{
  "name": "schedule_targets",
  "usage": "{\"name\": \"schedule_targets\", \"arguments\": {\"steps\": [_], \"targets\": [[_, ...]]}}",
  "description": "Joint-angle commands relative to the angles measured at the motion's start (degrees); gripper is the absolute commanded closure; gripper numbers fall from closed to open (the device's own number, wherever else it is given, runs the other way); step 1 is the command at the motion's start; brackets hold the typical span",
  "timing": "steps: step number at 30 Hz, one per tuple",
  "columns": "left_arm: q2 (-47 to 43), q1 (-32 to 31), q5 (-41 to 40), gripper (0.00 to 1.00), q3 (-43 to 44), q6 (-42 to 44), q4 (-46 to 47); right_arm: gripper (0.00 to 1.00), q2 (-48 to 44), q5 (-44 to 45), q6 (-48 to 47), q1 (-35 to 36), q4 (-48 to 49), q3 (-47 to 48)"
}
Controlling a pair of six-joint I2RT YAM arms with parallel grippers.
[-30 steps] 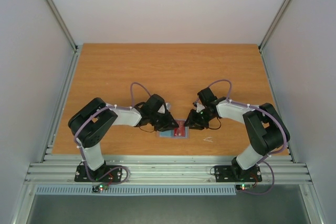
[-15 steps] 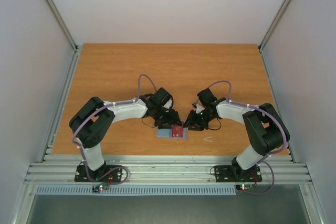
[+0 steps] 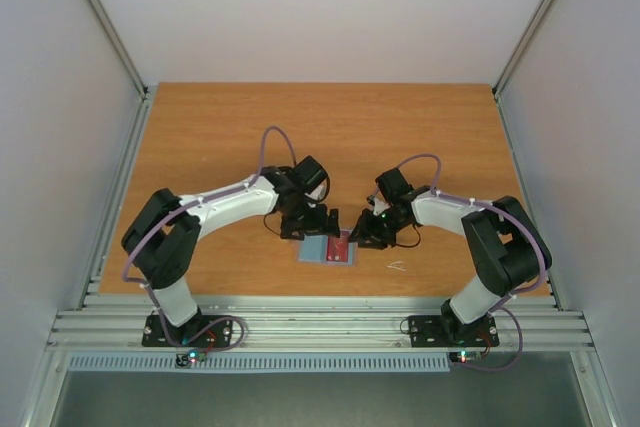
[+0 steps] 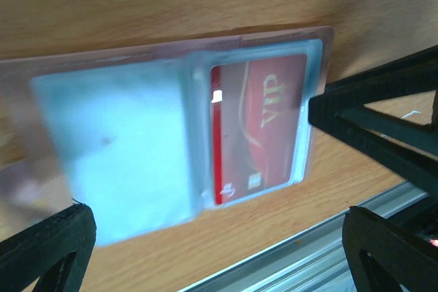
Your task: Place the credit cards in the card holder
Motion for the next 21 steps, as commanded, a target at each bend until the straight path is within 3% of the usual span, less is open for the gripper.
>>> {"name": "schedule_targets", "arguments": {"steps": [1,6,11,21], "targets": [[-6.3,-0.2,-8.2,0.01,2.2,3.6,-9.0,0.66,1.1,0.3,1.0,0.3,0.1,2.0],[-8.9,-0.4,-17.6,0.01,1.0,7.1,-13.3,0.66,0.5,0.5,0.8,0.3,-1.1,3.0],[-7.5,-1.0,-24.5,0.08,-0.5,6.4,-13.5,0.66,0.4,0.6,0.8,0.3,-1.8,3.1],[-1.0,-2.5,-26.0,0.30,-0.1,3.9,-10.0,0.66,0.3,1.1,0.6,0.3,-3.4,3.3]]}}
